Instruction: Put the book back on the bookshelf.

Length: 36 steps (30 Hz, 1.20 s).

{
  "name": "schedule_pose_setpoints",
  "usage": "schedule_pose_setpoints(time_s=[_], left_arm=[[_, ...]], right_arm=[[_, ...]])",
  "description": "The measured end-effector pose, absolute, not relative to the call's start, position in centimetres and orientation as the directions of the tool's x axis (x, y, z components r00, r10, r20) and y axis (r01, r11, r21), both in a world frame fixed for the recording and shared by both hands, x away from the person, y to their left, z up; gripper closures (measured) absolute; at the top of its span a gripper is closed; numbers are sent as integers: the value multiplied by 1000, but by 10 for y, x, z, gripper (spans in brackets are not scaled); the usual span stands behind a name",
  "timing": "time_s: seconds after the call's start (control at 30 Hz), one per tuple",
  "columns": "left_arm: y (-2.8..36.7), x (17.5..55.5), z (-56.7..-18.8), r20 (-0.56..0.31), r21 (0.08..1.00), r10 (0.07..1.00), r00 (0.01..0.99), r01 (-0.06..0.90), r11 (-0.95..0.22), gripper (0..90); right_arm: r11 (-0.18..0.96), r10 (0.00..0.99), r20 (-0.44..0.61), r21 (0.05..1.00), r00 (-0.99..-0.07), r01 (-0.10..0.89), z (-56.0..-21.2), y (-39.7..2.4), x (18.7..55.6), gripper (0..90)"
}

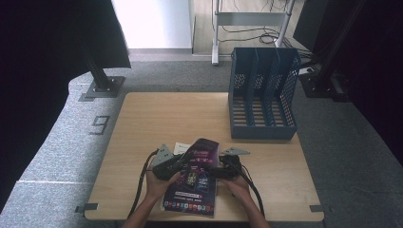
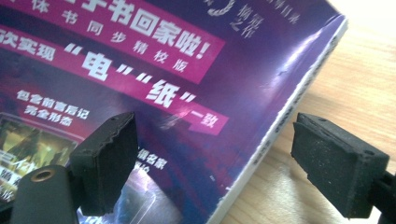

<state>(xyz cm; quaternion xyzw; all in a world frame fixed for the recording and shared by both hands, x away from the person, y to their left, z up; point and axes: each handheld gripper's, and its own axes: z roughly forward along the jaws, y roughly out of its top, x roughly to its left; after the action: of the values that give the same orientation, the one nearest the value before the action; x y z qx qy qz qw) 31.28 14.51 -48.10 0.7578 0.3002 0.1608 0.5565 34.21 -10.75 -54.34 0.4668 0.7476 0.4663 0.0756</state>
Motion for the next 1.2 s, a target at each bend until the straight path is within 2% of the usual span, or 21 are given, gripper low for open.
schedule_pose_setpoints(time_s=[0.37, 0.53, 1.2], left_arm=[[150, 319, -487, -126, 930, 638, 760, 314, -190, 873], [155, 328, -497, -152, 910, 656, 740, 363, -199, 873], [155, 347, -530, -166, 841, 711, 683, 474, -259, 856]], right_arm=[[148, 764, 311, 768, -565, 623, -544, -103, 340, 161], [166, 778, 278, 774, -563, 611, -543, -101, 339, 190], [194, 787, 234, 785, -571, 589, -539, -92, 337, 206]])
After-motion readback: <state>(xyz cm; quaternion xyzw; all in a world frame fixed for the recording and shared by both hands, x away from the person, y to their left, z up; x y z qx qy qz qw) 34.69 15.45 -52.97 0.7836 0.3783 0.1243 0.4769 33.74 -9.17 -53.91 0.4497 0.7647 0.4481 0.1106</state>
